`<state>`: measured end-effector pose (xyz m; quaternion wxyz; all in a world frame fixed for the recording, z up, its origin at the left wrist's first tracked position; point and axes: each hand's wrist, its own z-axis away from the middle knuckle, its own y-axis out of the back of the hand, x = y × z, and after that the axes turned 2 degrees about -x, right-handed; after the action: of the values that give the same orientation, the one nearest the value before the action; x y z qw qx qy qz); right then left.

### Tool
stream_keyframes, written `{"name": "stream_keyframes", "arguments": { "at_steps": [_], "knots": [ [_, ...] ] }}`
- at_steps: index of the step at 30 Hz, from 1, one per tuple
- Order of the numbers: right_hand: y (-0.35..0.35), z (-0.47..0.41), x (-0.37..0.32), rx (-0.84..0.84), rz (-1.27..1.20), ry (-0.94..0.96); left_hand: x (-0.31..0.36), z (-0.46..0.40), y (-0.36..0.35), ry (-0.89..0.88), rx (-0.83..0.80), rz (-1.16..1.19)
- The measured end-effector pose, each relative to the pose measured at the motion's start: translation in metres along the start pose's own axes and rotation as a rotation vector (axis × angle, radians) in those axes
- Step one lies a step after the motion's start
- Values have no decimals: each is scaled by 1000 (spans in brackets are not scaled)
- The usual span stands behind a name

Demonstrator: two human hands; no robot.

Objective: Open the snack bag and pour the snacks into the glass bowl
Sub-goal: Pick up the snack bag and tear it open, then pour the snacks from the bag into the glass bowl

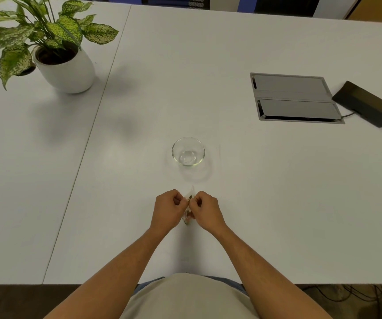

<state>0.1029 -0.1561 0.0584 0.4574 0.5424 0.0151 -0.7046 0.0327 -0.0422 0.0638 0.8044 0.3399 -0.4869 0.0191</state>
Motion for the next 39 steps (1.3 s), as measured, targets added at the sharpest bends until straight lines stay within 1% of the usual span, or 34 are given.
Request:
{"name": "stream_keyframes", "arguments": {
  "at_steps": [4, 9, 11, 13, 16, 18, 20, 23, 24, 26, 29, 32, 35, 39],
  "knots": [
    [2, 0, 0, 28, 98, 21, 3, -3, 5, -53, 85, -126],
    [14, -1, 5, 66, 55, 1, 6, -9, 15, -144, 131, -286],
    [18, -1, 9, 84, 40, -4, 6, -12, 19, -207, 145, -270],
    [20, -1, 11, 97, 5, -6, 8, -15, 19, -262, 115, -211],
    [22, -6, 15, 96, -89, -12, 11, -19, 17, -260, 35, -126],
    [22, -10, 20, 89, -227, -38, 15, -20, 16, -193, -23, -66],
    [22, -13, 25, 101, -471, -105, 21, -21, 15, -157, -60, -18],
    [25, -19, 34, 155, -861, -312, 32, -25, 15, -176, -73, -7],
    [26, -21, 37, 141, -939, -374, 36, -25, 16, -184, -76, 5],
    [26, -23, 41, 47, -1050, -425, 46, -28, 17, -196, -109, 57],
    [27, -27, 37, -98, -1254, -364, 61, -32, 18, -167, -181, 195],
    [31, -33, 32, -173, -1388, -297, 71, -41, 19, -101, -165, 357],
    [35, -40, 30, -192, -1463, -254, 76, -53, 23, -58, -151, 454],
    [41, -51, 32, -229, -1478, -232, 75, -64, 27, -41, -203, 458]
  ]
}}
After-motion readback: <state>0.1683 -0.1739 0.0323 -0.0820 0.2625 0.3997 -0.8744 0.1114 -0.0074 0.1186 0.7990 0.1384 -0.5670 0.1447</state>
